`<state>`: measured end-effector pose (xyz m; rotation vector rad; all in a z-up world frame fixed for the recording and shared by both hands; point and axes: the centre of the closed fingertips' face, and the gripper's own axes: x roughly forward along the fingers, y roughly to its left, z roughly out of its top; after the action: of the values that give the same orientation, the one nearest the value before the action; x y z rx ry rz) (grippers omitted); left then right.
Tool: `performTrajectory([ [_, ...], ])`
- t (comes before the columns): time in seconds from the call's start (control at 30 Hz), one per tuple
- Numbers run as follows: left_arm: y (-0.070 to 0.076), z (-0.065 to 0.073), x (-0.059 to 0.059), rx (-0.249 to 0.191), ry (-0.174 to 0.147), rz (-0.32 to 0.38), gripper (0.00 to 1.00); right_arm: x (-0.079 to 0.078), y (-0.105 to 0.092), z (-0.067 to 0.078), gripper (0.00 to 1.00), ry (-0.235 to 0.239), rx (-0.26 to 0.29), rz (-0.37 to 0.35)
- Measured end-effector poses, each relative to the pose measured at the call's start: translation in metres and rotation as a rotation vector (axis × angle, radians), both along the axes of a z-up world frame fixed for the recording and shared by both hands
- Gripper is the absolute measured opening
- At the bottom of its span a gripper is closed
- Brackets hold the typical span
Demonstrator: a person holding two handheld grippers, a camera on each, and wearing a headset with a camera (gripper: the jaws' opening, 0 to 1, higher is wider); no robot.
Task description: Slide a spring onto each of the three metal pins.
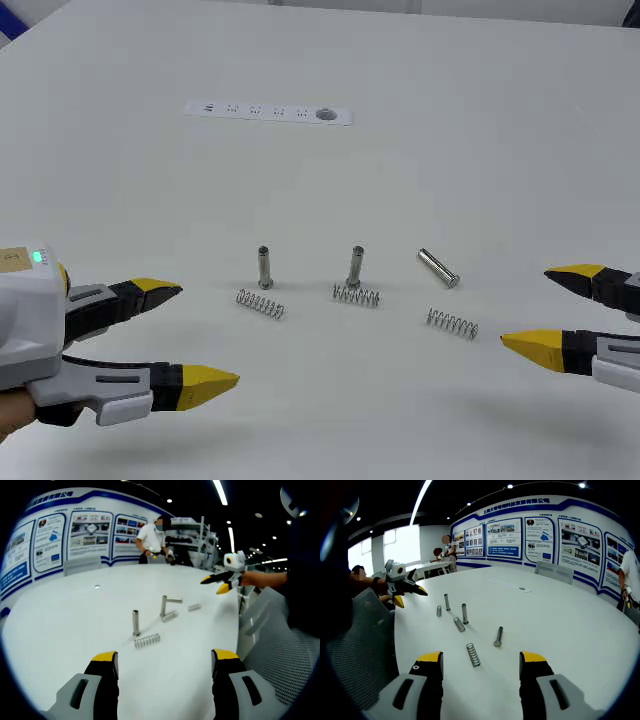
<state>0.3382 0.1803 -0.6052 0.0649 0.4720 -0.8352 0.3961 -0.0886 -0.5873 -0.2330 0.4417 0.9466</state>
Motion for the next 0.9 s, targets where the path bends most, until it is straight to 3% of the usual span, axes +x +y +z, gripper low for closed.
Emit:
performTrajectory([
  [0.9, 0.0007, -0.0017, -0.0012, -0.005, 0.003, 0.004, 0.76, 0.0086, 0.0011, 0.0021, 0.59, 0.016, -0.019, -0.006],
])
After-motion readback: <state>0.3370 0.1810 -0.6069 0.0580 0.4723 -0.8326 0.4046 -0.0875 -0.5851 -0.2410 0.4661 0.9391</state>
